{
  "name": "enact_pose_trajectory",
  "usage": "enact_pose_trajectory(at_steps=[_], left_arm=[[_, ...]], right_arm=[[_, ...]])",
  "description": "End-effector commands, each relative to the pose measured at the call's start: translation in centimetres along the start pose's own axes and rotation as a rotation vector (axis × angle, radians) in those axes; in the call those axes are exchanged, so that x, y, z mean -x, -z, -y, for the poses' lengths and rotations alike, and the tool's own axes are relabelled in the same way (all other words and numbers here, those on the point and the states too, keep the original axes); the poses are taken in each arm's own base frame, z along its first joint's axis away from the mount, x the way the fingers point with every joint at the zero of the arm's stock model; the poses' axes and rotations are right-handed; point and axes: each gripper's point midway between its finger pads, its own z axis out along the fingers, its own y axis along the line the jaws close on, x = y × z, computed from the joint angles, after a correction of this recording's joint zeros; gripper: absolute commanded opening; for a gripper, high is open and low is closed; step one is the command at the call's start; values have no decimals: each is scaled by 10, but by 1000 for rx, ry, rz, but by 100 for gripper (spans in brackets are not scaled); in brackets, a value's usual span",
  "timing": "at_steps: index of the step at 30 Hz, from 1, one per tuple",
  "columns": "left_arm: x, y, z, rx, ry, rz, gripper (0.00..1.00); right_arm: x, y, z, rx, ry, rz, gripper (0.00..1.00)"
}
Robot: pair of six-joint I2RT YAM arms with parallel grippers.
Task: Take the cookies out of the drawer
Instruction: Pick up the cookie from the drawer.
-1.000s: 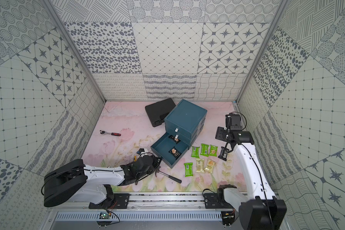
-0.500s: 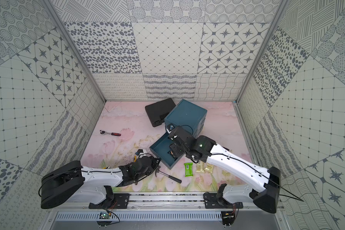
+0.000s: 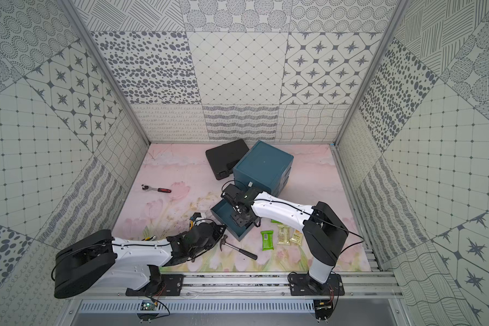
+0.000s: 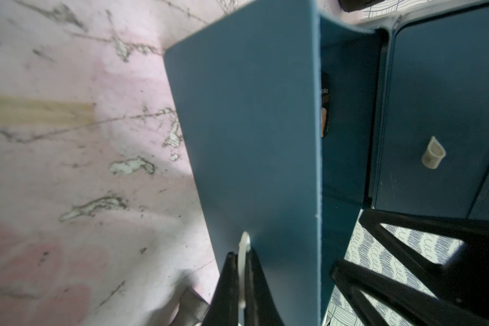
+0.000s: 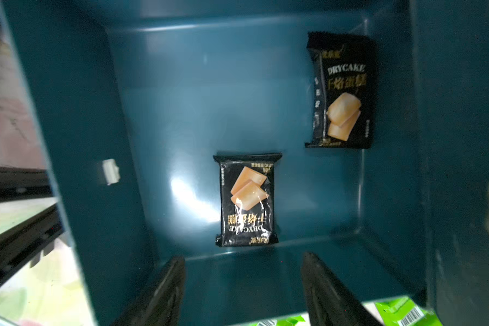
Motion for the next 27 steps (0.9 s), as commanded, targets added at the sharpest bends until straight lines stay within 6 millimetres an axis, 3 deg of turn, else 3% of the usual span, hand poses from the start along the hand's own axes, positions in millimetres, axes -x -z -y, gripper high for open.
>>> enact_pose_trajectory(at_steps=[1, 15, 21, 27], left_arm=[[3, 0, -10, 37, -18, 20, 0], [3, -2, -9, 34, -16, 23, 0], [3, -2, -8, 31, -15, 24, 0], [3, -2, -7, 29, -17, 25, 0]], right_arm=[[7, -12, -4, 35, 3, -4, 71], [4, -53, 7, 11, 1, -73, 70], [-2, -67, 5, 25, 5, -106, 63], [1, -68, 5, 25, 4, -95, 52]])
